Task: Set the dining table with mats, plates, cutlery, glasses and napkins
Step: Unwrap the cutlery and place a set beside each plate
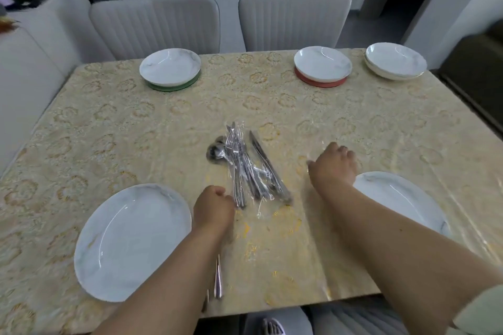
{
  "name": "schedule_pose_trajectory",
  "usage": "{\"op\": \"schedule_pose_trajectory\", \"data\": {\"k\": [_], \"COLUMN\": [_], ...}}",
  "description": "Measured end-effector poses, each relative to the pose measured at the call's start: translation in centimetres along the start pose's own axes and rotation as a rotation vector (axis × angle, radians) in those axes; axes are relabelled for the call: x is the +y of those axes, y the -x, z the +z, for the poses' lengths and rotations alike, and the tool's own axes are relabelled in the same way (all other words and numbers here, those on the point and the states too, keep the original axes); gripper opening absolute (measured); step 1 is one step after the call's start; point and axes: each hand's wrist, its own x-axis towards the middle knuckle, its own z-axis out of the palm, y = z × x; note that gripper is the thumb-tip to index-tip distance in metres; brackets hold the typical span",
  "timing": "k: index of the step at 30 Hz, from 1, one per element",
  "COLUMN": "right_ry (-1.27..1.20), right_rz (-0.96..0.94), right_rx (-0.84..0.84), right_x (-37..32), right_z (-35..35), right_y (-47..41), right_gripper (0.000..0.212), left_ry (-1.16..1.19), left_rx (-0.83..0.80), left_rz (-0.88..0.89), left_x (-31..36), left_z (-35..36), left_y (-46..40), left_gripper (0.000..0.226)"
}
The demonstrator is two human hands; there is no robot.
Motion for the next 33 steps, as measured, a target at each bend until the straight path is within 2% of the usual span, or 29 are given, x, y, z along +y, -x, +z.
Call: {"op": "schedule_pose_trajectory", "data": {"k": [2,5,7,9,12,17,19,20,23,28,33], "right_ry": [-0.08,-0.372,-0.416,-0.304,-0.054,0.116,0.186,0.2,0.225,0.189,0.024], "right_rz": [-0.218,-0.538,-0.732,-0.838,-0.855,-0.757,-0.735,-0.716,-0.675,-0.638,-0.665], "right_rx": [0.077,-0.154,-0.29,-0.348,-0.268,-0.057,-0.043,-0.056,-0.099,-0.146,-0.075], "right_x": [-2.1,-6.7,-9.6,-11.3,-12.0,-12.3,-12.6,-12.9,-13.5,-13.8,-14.7], "right_z": [0.4,1.8,2.5,3.1,3.3,2.9,2.9,2.9,2.8,2.1,0.9], "right_y": [1.3,3.2,4.1,4.2,3.2,3.1,3.2,3.3,3.3,4.0,4.6], "right_gripper": [0.045,0.037,0.036,0.034,0.032,0.023,0.023,0.024,0.03,0.031,0.027], "left_ry": [-0.05,-0.134,-0.242,-0.322,-0.335,-0.52,-0.553,-0.585,-0.541,-0.528,-0.484], "left_rx": [-0.013,-0.008,-0.021,-0.04,0.012,0.011,-0.049,-0.025,-0.012,0.03,0.054], "left_rz": [-0.005,-0.096,-0.08,0.034,0.159,0.342,0.374,0.407,0.367,0.375,0.348], "left_x": [0.5,0.9,1.1,0.9,0.1,-1.8,-1.9,-2.0,-3.0,-3.8,-5.0], "left_z": [0.3,0.8,0.8,1.0,1.1,2.0,2.4,2.4,2.6,2.4,2.3], "left_y": [-1.0,-2.9,-3.2,-3.0,-2.3,0.9,2.1,2.4,3.2,4.9,6.2], "left_gripper": [0.05,0.057,0.045,0.028,0.018,0.011,0.025,0.03,0.007,0.029,0.033]}}
